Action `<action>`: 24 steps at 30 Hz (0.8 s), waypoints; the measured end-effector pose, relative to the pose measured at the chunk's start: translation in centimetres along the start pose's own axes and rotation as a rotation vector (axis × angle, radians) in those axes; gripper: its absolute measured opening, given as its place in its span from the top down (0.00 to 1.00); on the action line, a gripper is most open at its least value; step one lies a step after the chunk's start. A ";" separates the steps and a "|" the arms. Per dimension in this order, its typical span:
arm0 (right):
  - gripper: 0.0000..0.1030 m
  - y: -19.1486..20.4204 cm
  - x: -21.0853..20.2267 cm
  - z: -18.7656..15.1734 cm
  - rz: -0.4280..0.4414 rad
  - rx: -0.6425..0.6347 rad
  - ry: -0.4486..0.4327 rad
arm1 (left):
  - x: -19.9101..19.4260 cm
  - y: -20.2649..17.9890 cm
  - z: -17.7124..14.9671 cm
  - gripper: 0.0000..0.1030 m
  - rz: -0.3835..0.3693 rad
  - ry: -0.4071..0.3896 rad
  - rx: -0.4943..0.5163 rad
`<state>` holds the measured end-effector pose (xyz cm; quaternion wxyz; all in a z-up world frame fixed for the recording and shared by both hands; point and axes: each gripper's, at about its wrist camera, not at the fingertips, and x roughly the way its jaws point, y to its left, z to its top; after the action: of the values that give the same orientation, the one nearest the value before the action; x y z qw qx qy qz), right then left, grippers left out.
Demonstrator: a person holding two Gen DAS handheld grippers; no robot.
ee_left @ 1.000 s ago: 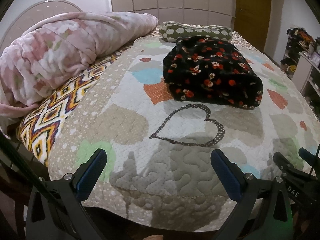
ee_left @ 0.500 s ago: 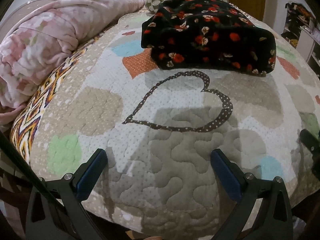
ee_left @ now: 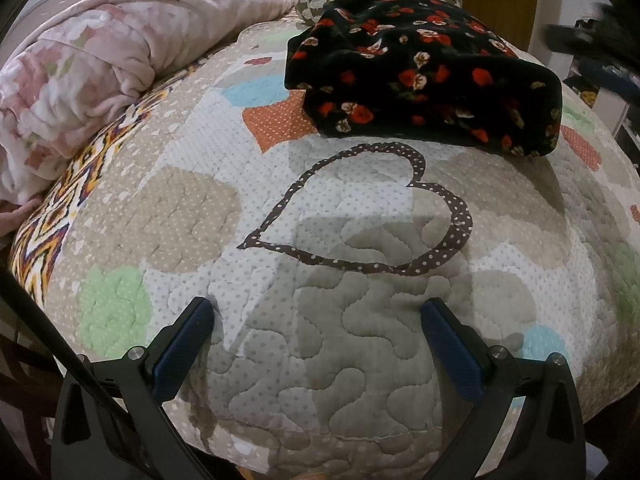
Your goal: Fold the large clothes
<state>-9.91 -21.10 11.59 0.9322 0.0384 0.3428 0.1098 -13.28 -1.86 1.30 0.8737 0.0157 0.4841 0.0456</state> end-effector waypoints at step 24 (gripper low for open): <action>0.72 1.8 12.5 6.7 -0.015 -0.039 0.232 | 0.1 0.7 0.0 0.00 -0.061 -0.024 0.014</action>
<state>3.34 -16.41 9.08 0.8877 0.0046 0.4462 0.1132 -13.28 -1.17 1.20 0.8802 0.0077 0.4743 0.0156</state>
